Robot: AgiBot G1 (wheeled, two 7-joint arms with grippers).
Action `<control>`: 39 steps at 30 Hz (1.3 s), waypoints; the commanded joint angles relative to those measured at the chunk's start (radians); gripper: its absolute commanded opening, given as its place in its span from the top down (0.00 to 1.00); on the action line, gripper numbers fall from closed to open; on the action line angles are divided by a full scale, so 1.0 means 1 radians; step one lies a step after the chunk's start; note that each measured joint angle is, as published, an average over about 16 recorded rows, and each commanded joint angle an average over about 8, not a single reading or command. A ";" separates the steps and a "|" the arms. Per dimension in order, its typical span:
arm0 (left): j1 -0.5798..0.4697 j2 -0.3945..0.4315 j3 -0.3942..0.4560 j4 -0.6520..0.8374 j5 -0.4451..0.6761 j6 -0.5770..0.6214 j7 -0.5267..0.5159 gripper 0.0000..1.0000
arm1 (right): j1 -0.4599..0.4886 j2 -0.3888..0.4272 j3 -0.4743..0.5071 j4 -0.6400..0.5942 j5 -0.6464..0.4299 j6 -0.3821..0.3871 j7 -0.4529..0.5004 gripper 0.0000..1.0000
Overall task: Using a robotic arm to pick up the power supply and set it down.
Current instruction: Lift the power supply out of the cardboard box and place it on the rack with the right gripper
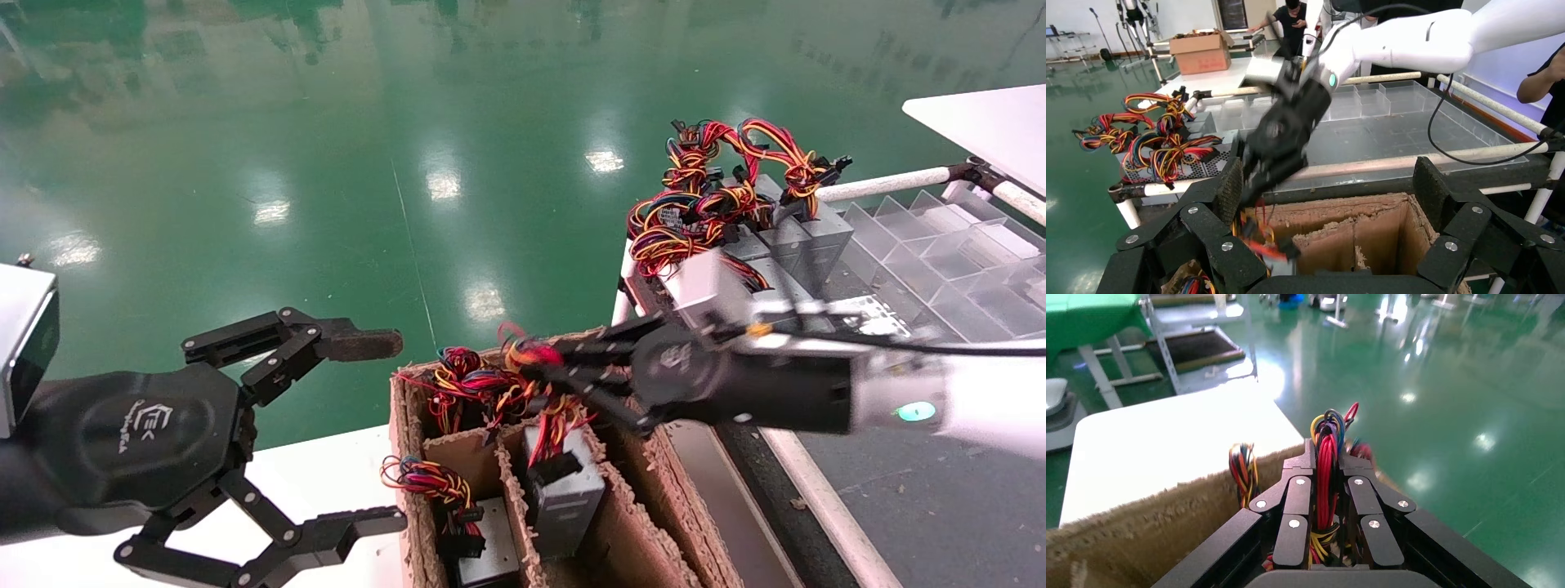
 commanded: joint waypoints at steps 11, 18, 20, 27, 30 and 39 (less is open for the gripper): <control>0.000 0.000 0.000 0.000 0.000 0.000 0.000 0.00 | -0.042 0.206 0.158 0.275 0.180 0.076 0.115 1.00; 0.000 0.000 0.000 0.000 0.000 0.000 0.000 0.00 | -0.086 0.289 0.237 0.326 0.230 0.155 0.092 1.00; 0.000 0.000 0.001 0.000 0.000 0.000 0.000 0.00 | -0.096 0.307 0.248 0.327 0.229 0.173 0.084 1.00; 0.000 0.000 0.001 0.000 0.000 0.000 0.000 0.00 | -0.125 0.370 0.279 0.299 0.226 0.204 0.061 1.00; 0.000 0.000 0.001 0.000 -0.001 0.000 0.000 0.00 | -0.144 0.405 0.294 0.277 0.229 0.207 0.052 1.00; 0.000 0.000 0.001 0.000 -0.001 0.000 0.001 0.00 | -0.222 0.501 0.339 0.204 0.262 0.192 0.032 1.00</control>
